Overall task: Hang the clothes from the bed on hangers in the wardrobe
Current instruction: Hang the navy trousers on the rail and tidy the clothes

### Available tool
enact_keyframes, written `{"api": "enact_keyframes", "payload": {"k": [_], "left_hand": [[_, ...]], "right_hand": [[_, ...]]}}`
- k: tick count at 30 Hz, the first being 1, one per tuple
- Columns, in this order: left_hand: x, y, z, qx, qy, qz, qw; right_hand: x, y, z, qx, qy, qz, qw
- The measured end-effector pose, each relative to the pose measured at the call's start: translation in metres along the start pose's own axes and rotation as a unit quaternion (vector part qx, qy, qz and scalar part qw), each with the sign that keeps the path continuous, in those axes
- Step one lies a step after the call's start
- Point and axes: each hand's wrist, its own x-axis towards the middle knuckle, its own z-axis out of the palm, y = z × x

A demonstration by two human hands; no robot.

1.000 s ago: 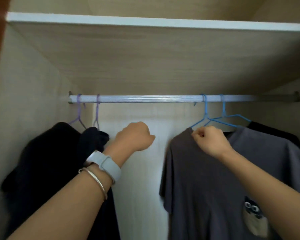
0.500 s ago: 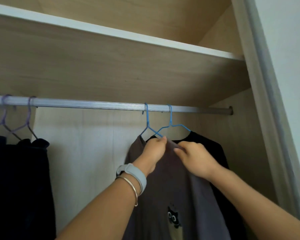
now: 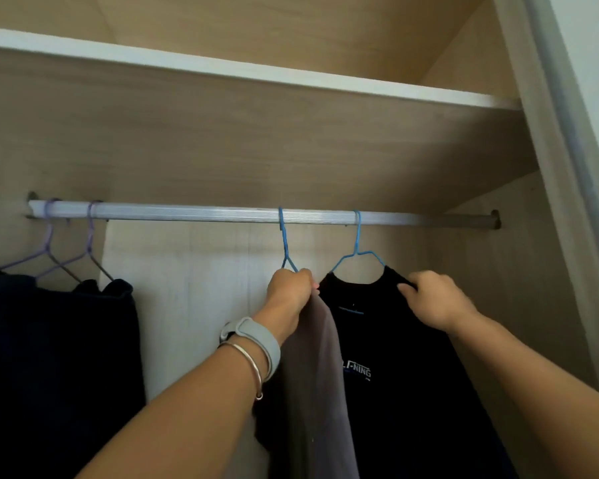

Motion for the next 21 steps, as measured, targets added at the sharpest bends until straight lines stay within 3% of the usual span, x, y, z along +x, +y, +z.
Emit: {"api": "enact_keyframes", "payload": {"k": [3, 10, 14, 21], "left_hand": [[-0.005, 0.009, -0.039, 0.020, 0.000, 0.009, 1.000], [-0.006, 0.028, -0.147, 0.056, 0.040, 0.000, 0.998], [0.000, 0.031, -0.193, 0.014, 0.049, -0.013, 0.999], [0.001, 0.031, -0.229, 0.045, 0.050, -0.025, 0.997]], "right_hand": [[-0.006, -0.034, 0.013, 0.092, 0.023, -0.057, 0.994], [-0.038, -0.136, 0.049, 0.239, 0.006, -0.089, 0.967], [-0.052, -0.183, 0.072, 0.266, -0.013, -0.098, 0.959], [-0.071, -0.232, 0.089, 0.258, -0.039, -0.088, 0.961]]}}
